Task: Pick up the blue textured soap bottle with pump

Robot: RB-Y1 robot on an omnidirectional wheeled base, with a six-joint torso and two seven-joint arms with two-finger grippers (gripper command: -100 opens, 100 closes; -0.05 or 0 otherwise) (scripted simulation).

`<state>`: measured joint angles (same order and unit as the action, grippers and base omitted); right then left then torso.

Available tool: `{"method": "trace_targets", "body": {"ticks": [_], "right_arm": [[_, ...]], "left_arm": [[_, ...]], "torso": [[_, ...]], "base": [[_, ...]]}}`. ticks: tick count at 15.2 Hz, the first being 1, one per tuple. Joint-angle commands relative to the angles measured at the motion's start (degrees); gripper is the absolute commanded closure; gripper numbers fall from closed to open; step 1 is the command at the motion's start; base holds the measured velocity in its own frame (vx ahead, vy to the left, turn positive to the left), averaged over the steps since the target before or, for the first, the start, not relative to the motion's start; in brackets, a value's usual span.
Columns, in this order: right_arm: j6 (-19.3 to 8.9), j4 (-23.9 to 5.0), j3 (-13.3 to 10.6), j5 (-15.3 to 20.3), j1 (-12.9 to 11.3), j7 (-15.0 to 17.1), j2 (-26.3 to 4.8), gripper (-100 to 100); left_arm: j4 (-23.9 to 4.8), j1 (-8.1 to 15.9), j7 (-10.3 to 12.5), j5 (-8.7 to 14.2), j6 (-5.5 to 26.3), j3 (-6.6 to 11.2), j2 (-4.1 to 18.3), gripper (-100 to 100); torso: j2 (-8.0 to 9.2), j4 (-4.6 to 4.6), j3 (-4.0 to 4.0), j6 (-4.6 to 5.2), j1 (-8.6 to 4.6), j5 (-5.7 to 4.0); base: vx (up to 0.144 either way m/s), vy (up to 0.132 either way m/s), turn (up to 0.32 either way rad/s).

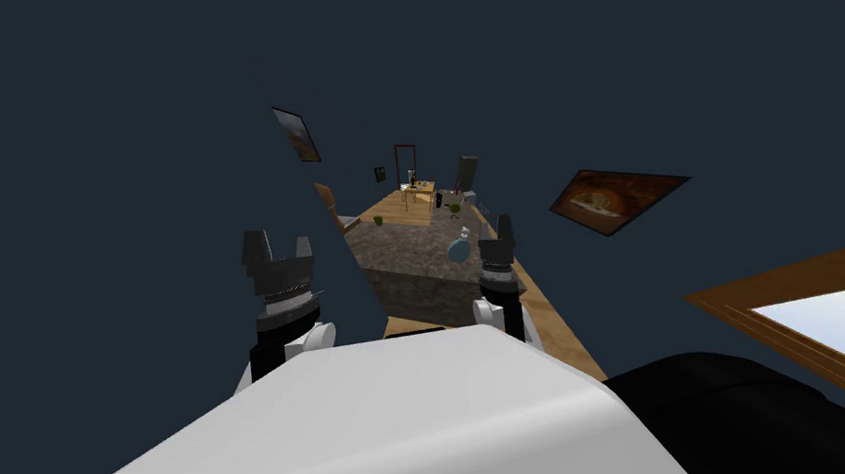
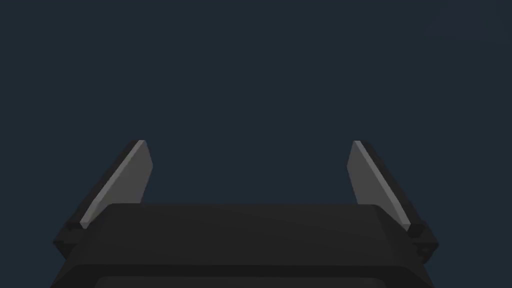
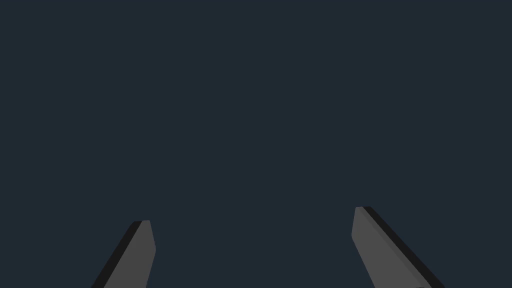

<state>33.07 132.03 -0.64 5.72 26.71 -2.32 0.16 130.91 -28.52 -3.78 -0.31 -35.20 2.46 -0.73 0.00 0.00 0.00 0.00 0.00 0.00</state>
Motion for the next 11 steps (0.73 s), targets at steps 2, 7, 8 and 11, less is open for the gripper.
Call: {"method": "trace_targets", "body": {"ticks": [2, 7, 8, 11], "right_arm": [[0.28, -0.76, -0.2, 0.39, 0.0, 0.32, -3.63, -100], [0.7, -1.88, -0.49, 0.98, 0.01, 0.8, -8.21, -100], [0.97, -2.6, -0.69, 1.36, 0.01, 1.11, -10.15, -100], [1.28, -3.43, -0.91, 1.79, 0.02, 1.47, -13.18, -100]], "left_arm": [[0.0, 0.0, 0.0, 0.0, 0.0, 0.0, 0.0, 0], [0.0, 0.0, 0.0, 0.0, 0.0, 0.0, 0.0, 0], [0.0, 0.0, 0.0, 0.0, 0.0, 0.0, 0.0, 0], [0.0, 0.0, 0.0, 0.0, 0.0, 0.0, 0.0, 0]], "torso": [[0.0, 0.0, 0.0, -0.01, -0.02, 0.0], [0.02, 0.0, 0.01, -0.01, -0.14, -0.03], [0.01, 0.0, 0.01, -0.01, -0.15, -0.03], [0.03, 0.0, 0.01, -0.02, -0.18, -0.04]], "base": [[-0.002, -0.008, 0.062], [-0.005, -0.026, 0.061], [-0.005, -0.032, 0.087], [-0.009, -0.034, 0.089]]}}
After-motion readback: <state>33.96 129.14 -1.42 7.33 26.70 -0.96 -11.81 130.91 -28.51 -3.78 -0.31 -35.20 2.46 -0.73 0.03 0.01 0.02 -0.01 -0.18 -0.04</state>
